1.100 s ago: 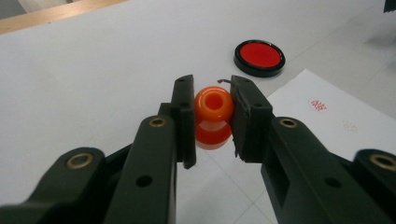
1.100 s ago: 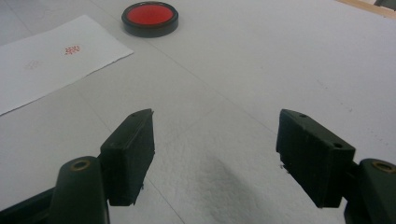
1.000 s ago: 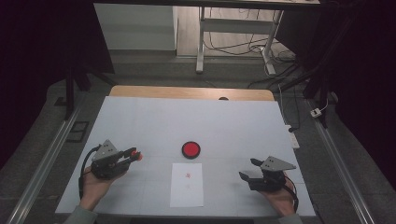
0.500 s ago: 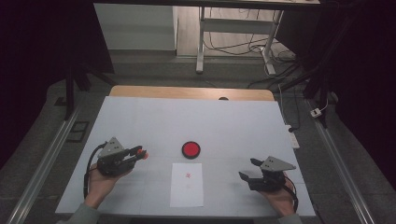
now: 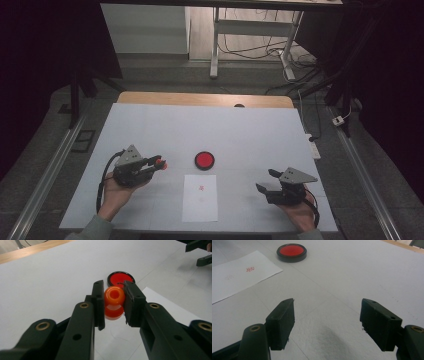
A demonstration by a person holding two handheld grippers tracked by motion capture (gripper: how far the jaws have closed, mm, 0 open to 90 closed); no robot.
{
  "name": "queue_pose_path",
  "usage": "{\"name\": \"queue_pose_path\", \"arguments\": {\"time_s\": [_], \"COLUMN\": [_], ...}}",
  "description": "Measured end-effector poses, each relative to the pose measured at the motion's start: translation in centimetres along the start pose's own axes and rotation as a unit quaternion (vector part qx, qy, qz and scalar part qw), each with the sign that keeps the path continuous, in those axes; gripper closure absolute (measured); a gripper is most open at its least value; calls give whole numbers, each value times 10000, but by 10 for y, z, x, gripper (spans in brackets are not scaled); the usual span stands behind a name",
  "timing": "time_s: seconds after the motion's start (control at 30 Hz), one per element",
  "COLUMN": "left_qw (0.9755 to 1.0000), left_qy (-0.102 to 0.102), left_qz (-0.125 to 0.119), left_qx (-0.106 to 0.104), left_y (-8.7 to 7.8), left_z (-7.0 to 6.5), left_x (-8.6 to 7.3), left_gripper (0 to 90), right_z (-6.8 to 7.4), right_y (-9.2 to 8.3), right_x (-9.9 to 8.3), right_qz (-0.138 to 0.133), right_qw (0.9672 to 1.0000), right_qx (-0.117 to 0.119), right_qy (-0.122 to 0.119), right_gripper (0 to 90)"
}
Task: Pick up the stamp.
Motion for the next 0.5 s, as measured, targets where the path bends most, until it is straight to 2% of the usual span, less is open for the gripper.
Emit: {"name": "queue_pose_path", "arguments": {"time_s": [0.5], "left_qw": [9994], "left_qy": [79], "left_qz": [48], "left_qx": [-324], "left_y": [25], "left_z": [-15], "left_x": [17], "left_gripper": [722], "right_z": [0], "right_y": [-3], "right_x": [1], "right_qz": [-18], "right_qw": [10000], "right_qx": [-48], "right_qy": [-5], "right_gripper": [277]}}
Point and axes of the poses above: each handheld gripper's, and its own axes: y roughly forward along the jaws, x roughly out of its top, z roughly to its left, the point moved 1 cm from there along y, roughly forward along the jaws, and after that the axes turned 9 degrees about -z, right-handed, at the moved point
